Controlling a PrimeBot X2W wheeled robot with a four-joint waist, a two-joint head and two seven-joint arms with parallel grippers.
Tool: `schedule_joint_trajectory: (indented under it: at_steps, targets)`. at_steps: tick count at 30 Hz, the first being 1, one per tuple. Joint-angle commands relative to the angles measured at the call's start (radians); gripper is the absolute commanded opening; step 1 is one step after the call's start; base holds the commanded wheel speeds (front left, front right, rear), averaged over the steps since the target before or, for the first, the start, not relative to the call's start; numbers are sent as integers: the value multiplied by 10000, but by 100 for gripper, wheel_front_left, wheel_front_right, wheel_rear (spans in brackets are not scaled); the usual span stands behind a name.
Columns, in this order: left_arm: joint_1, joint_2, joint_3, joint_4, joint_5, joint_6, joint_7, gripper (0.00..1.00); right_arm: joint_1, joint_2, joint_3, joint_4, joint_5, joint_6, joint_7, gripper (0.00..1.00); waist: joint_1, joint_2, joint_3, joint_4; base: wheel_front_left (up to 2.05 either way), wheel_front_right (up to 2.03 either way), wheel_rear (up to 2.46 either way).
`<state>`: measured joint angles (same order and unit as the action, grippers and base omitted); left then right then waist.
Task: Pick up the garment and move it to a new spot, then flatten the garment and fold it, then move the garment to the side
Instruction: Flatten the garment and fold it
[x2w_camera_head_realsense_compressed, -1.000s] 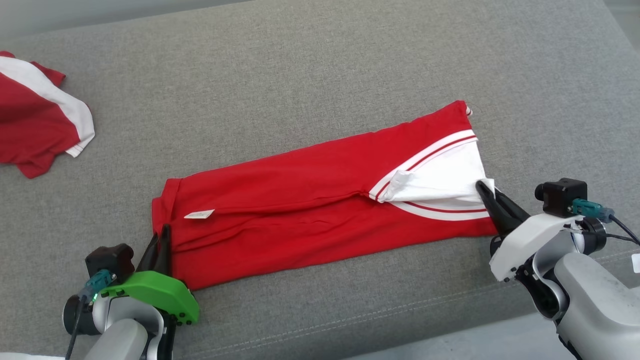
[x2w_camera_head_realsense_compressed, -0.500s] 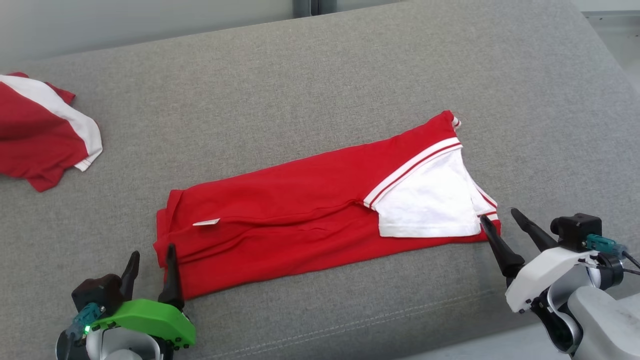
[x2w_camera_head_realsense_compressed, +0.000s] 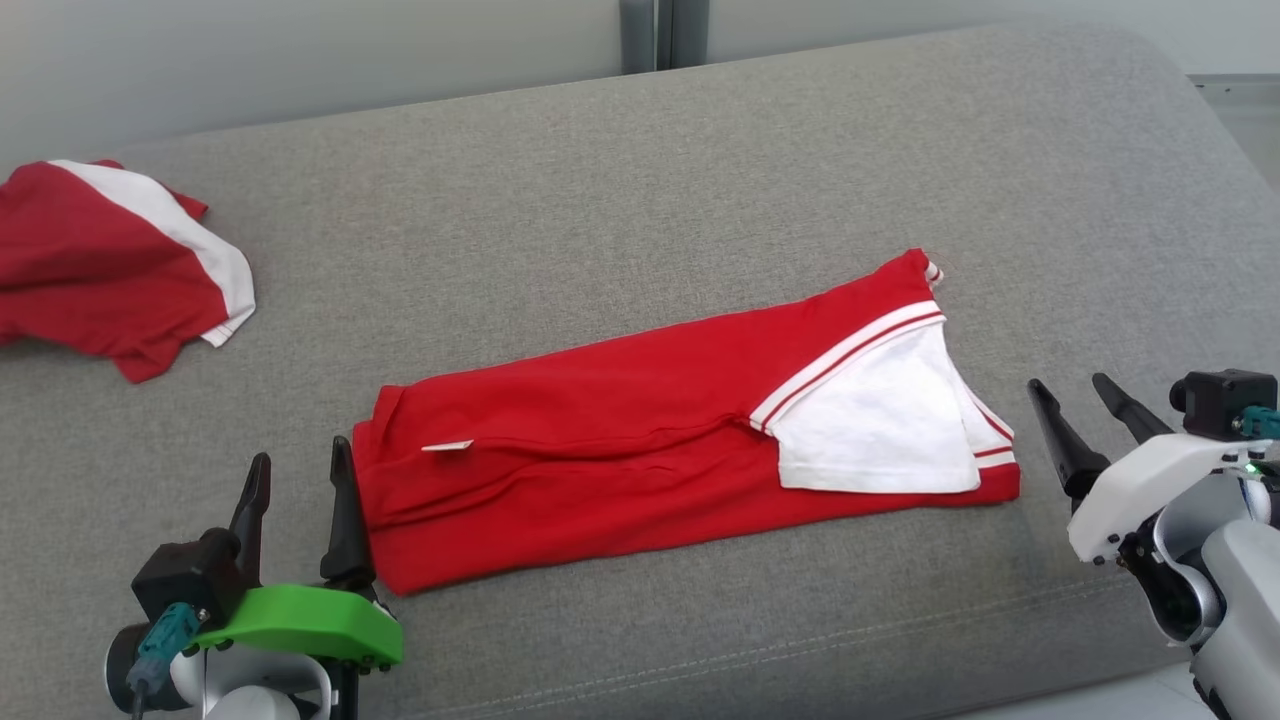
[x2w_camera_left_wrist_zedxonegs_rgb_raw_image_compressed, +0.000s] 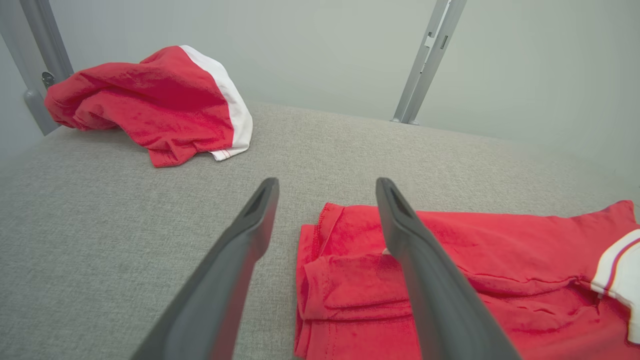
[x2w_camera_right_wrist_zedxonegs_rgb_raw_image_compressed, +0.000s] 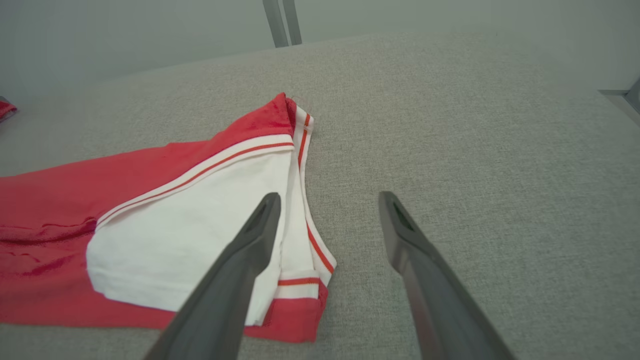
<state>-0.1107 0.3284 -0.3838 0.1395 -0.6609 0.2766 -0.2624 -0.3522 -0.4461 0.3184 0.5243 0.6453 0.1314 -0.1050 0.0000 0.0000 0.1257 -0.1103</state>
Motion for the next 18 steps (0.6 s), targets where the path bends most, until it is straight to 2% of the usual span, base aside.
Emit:
schedule_joint_trajectory:
  at_steps: [1,13,18]
  targets:
    - [177,-49,75,-98,143,78,-28,100,-171,74,-161,163,-38,-14,276,100,0,0,-64,198,0,0,0]
    - [353,-272,421,-461,397,46,-29,100,-1346,353,-802,1890,189,-13,2249,100,0,0,257,1362,0,0,0]
    - [291,-350,529,-527,505,-28,-30,100,-1818,508,-842,2634,293,-13,2493,100,0,0,385,1792,0,0,0]
